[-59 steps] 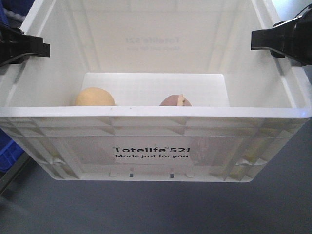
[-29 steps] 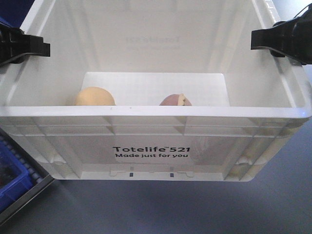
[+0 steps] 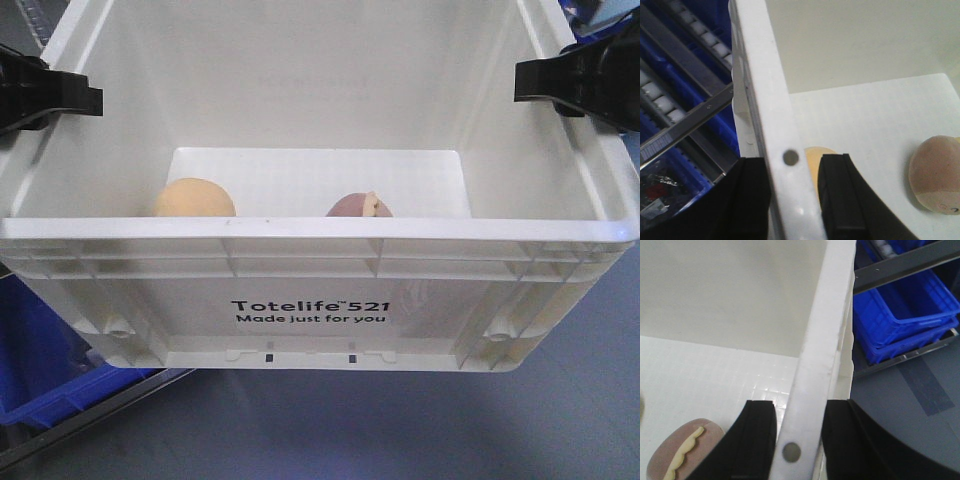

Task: Place moving items into box and shelve
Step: 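Hold the crate rims while the base turns to face the shelf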

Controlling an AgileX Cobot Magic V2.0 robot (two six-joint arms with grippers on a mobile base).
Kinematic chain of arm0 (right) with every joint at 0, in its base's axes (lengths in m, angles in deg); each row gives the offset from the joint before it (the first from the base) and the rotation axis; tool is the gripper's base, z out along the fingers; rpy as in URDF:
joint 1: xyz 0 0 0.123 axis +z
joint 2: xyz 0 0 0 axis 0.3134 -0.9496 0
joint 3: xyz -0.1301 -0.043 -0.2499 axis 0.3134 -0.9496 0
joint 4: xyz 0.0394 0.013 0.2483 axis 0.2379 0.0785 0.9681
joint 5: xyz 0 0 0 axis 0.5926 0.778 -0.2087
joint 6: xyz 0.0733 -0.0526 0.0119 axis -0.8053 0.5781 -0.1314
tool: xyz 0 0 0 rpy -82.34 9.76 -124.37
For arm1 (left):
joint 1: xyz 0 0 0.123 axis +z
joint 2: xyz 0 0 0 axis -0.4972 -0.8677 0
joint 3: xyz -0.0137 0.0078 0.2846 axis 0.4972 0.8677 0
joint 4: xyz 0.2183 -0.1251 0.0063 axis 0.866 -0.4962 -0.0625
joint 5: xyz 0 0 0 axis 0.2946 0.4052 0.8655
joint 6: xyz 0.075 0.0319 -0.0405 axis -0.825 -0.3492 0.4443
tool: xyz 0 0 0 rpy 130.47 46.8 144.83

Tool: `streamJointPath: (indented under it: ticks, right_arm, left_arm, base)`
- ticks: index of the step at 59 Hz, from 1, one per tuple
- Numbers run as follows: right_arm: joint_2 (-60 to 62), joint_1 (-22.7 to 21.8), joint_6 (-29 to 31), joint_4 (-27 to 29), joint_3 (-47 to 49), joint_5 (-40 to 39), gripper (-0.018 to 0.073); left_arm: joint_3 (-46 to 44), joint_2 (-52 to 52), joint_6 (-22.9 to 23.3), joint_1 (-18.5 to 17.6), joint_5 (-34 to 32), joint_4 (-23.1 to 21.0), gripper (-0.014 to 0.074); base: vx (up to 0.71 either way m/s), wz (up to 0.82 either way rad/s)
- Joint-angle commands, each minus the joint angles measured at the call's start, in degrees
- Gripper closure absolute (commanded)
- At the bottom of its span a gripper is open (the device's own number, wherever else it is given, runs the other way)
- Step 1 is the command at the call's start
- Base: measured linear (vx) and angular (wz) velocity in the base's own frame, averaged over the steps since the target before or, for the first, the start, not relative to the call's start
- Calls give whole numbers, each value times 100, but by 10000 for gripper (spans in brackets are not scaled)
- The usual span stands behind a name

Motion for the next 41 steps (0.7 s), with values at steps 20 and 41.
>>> streamJointPath:
  ticks: [20, 41]
  right_arm:
    - [146, -31, -87, -20, 265, -720, 568]
    - [146, -31, -87, -20, 265, -720, 568]
  left_arm:
    - [-260, 244, -185, -56, -873, -368, 603]
    - [-260, 244, -185, -56, -867, -368, 603]
  base:
    - [14, 56]
    - [13, 52]
